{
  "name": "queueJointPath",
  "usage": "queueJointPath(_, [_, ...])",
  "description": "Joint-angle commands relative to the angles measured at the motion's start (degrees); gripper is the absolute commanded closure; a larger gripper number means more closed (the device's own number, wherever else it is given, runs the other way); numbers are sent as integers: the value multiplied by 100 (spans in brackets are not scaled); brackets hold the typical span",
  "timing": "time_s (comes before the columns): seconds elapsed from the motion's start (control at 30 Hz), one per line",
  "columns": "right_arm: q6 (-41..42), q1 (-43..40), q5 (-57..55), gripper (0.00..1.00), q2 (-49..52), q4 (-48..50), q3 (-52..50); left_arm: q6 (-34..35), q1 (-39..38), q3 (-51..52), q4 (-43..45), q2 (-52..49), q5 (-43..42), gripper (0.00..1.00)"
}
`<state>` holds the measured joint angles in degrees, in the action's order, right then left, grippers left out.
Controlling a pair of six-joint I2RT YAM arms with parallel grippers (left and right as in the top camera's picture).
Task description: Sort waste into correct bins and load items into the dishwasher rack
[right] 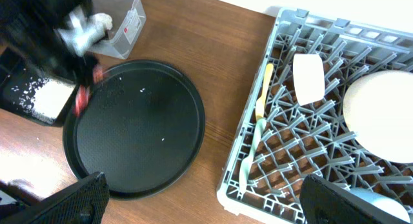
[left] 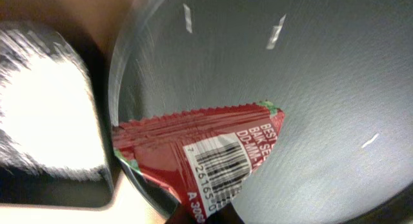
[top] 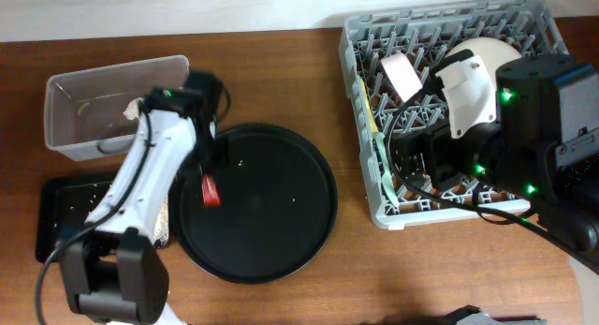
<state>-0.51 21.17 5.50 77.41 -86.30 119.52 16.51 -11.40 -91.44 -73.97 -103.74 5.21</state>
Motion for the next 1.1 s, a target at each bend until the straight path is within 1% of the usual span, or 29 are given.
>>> queueJointPath(0.0, [-35, 20, 31, 2, -42, 13, 70, 81, 140, -1062, 184, 37, 1093, 99])
queueJointPath(0.07, [-35, 20, 31, 2, -42, 11, 70, 22, 254, -1189, 800, 37, 1611, 100])
queueJointPath(0.13, [-35, 20, 33, 2, -42, 11, 70, -164, 404, -1172, 1429, -35, 1832, 100])
queueJointPath(0.27, [-35, 20, 33, 2, -42, -26, 70, -245, 837, -1172, 2177, -409, 1818, 100])
queueJointPath(0.3, [-35, 20, 33, 2, -42, -26, 70, -476, 1045, -1172, 2487, -619, 1818, 100])
queueJointPath(0.33, [-35, 20, 33, 2, -42, -26, 70, -529, 1156, -1172, 2649, -726, 1812, 99])
queueJointPath(0.37, [-35, 20, 33, 2, -42, -26, 70, -551, 1259, -1174, 2774, -817, 1746, 92])
queueJointPath(0.4, [-35, 20, 33, 2, -42, -28, 70, -678, 1355, -1174, 2857, -890, 1572, 82])
queueJointPath(0.43, [-35, 20, 33, 2, -37, -35, 70, -776, 1414, -1174, 2863, -918, 1419, 76])
queueJointPath(0.47, [-35, 20, 31, 2, -35, -37, 70, -859, 1471, -1174, 2833, -931, 1241, 65])
queueJointPath(0.5, [-35, 20, 31, 2, -35, -37, 70, -872, 1495, -1174, 2793, -929, 1185, 51])
queueJointPath(0.53, [-35, 20, 31, 2, -35, -37, 70, -874, 1495, -1187, 2680, -905, 1204, 3])
queueJointPath(0.57, [-35, 20, 33, 2, -37, -37, 70, -874, 1493, -1226, 2586, -881, 1226, 1])
queueJointPath(0.73, [-35, 20, 33, 2, -37, -55, 70, -866, 1478, -1882, 1827, -442, 1137, 1])
queueJointPath(0.83, [-35, 20, 31, 2, -37, -55, 70, -863, 1478, -2288, 1386, -20, 726, 1])
queueJointPath(0.9, [-35, 20, 31, 2, -37, -59, 70, -846, 1478, -2420, 1097, 411, 262, 1])
queueJointPath(1.0, [-37, 20, 31, 2, -90, -136, 72, -846, 1478, -2422, 586, 1036, -269, 0])
queueJointPath(1.07, [-81, 20, 4, 2, -210, -63, 72, -846, 1478, -2422, 216, 1408, -404, 1])
